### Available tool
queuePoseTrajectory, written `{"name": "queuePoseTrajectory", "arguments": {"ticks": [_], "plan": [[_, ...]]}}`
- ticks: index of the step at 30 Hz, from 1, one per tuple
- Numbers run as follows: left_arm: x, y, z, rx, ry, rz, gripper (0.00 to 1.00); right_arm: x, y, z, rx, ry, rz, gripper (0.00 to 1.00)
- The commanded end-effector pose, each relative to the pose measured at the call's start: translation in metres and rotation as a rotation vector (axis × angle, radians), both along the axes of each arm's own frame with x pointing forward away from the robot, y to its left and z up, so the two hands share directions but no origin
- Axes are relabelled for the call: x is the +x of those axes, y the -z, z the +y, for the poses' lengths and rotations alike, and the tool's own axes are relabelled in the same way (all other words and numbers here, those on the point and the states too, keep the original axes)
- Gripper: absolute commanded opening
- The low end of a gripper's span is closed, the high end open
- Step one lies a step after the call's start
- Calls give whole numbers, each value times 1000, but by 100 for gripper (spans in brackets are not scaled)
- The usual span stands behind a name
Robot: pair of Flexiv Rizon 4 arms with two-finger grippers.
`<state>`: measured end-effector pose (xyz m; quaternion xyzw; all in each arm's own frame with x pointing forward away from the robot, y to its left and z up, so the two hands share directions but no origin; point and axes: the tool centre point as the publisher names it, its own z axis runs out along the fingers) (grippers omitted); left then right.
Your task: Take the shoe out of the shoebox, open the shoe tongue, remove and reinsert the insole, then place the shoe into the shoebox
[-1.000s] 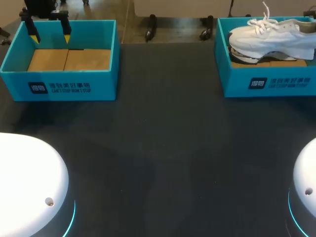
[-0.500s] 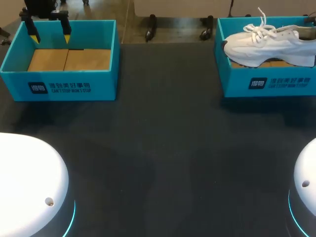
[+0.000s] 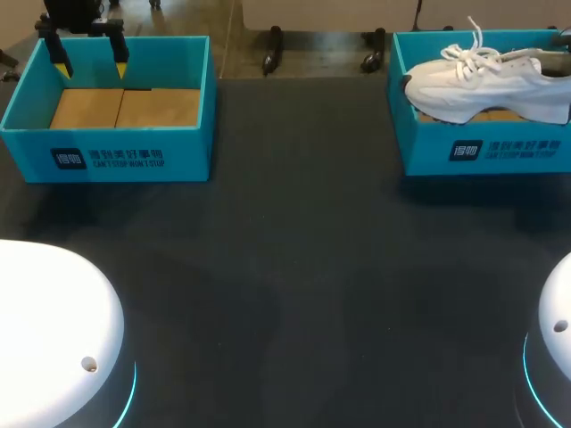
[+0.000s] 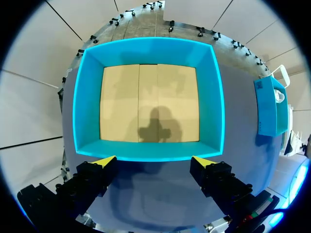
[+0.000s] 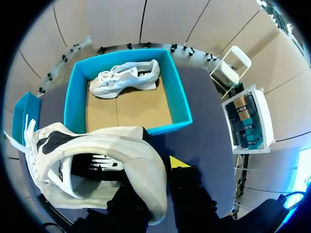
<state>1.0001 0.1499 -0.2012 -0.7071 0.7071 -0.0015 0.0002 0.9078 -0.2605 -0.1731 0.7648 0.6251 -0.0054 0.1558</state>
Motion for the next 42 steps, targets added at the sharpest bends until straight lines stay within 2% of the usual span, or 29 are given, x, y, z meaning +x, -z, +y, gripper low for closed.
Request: {"name": "queuePoseTrajectory", "arguments": {"ticks": [1,2,4,8,12,14,32,36,39,42], "plan": [[0,-1,0,1,0,1,100,-17,19,9,-10,5,5,0],[0,-1,0,1,0,1,100,-23,24,10,-32,30,14,0],[0,-1,0,1,0,1,100,-36,31,13,10,25,19,0],[0,-1,0,1,0,1,100,-59,41,26,23,60,25,0],[0,-1,0,1,0,1,100,-78,53,49,40,71,40,0],[0,-1,0,1,0,1,100,-89,61,62,57,75,78,0],[0,-1,0,1,0,1,100,-89,61,62,57,75,78,0],[0,-1,0,1,0,1,100,-100,85,93,-2,61,99,0],[0,-1,0,1,0,1,100,-115,100,111,29,28,109,0],[0,-1,0,1,0,1,100,-130,113,128,13,14,127,0]]}}
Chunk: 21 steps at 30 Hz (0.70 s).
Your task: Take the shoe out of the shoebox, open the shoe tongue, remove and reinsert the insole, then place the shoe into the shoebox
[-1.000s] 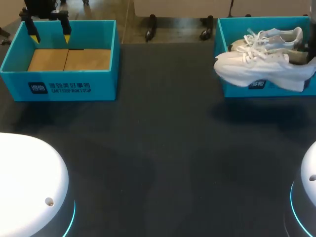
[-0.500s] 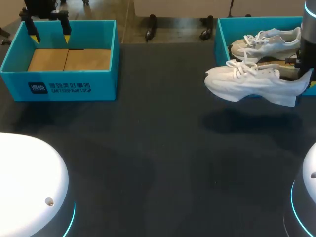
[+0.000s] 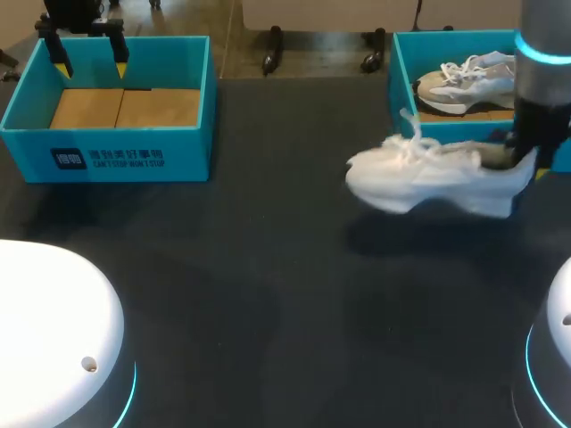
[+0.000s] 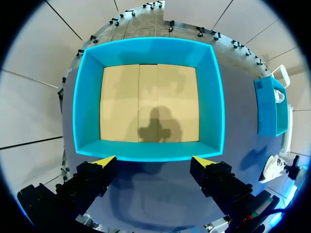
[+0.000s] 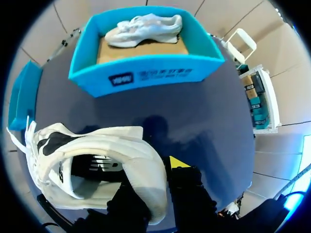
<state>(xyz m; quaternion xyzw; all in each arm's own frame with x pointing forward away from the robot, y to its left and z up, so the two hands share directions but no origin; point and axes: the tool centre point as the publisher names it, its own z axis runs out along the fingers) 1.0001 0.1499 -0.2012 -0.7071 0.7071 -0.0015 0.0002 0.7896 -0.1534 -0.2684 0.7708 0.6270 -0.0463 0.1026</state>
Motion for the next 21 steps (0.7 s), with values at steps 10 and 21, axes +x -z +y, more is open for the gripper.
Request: {"name": "queuePoseTrajectory", "arguments": {"ticks": [10,21], "plan": [[0,-1,0,1,0,2,100,-30,26,37,15,-22,1,0],[0,-1,0,1,0,2,100,-33,32,50,-28,-41,11,0]]}}
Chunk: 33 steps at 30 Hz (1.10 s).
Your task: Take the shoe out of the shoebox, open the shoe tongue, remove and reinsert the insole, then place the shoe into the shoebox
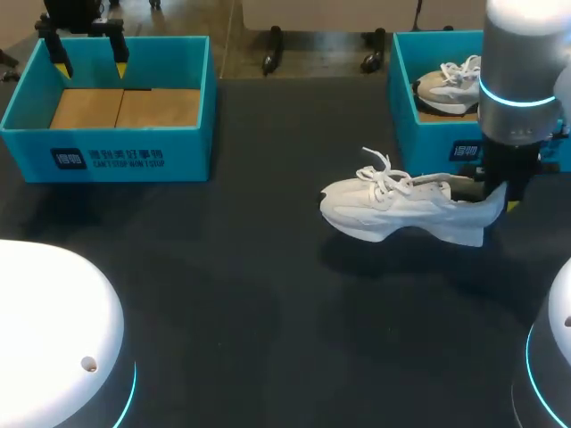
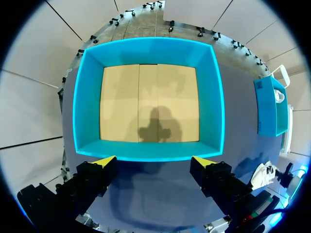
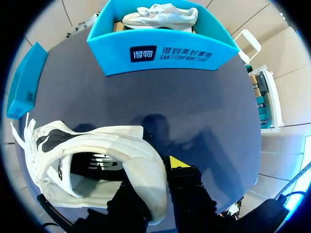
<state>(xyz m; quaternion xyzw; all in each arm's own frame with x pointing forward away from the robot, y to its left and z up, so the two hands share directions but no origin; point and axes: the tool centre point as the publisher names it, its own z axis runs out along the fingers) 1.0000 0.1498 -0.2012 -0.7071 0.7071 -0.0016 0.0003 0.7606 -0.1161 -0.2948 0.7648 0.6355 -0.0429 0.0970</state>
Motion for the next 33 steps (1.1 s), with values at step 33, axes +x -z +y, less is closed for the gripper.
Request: {"name": "queuePoseTrajectory", "arguments": {"ticks": [33], "plan": [[0,-1,0,1,0,2,100,-79,57,146,-102,-117,75,0]]}}
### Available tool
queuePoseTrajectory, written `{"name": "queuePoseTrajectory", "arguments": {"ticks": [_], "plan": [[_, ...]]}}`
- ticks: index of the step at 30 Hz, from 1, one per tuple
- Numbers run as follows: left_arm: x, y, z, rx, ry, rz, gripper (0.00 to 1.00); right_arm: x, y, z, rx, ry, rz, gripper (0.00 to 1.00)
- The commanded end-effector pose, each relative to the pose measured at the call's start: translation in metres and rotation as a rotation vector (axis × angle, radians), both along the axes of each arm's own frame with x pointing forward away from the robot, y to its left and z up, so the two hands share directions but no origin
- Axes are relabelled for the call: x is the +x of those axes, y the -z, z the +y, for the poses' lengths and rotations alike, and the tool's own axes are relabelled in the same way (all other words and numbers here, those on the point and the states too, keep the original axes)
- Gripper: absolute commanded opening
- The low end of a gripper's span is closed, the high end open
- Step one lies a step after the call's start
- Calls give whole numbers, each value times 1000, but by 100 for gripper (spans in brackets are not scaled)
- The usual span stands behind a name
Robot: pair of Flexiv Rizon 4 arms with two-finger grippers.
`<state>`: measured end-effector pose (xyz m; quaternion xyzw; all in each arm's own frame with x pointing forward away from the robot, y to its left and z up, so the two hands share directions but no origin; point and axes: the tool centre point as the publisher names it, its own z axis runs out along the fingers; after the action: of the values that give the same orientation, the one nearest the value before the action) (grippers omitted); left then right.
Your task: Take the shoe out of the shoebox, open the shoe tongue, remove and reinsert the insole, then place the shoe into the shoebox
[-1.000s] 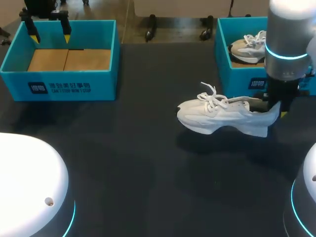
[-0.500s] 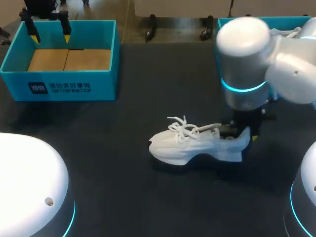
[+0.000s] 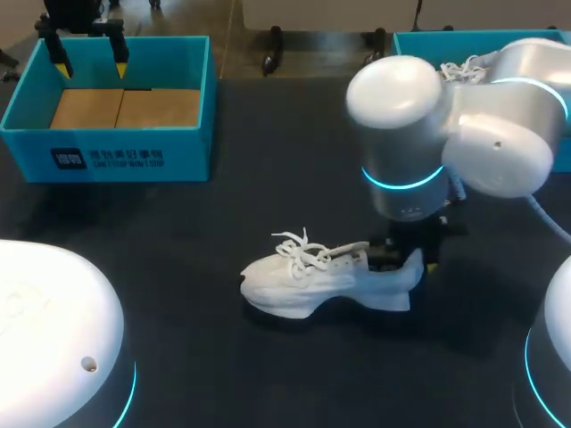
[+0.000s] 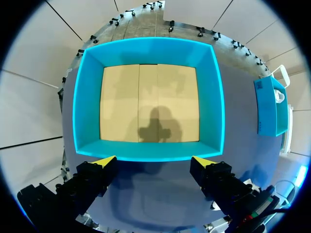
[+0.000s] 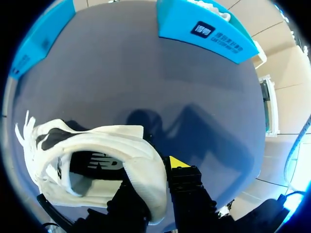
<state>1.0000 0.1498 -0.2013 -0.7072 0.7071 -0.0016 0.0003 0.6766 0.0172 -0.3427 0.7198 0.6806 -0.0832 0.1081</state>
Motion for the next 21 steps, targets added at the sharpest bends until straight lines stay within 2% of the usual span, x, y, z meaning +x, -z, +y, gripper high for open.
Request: {"name": "queuePoseTrajectory", "arguments": {"ticks": [1,10,21], "plan": [[0,-1,0,1,0,2,100,5,11,14,-28,4,18,0],[0,-1,0,1,0,2,100,10,18,28,-64,35,24,0],[0,-1,0,1,0,2,100,2,17,41,-76,39,46,0]]}}
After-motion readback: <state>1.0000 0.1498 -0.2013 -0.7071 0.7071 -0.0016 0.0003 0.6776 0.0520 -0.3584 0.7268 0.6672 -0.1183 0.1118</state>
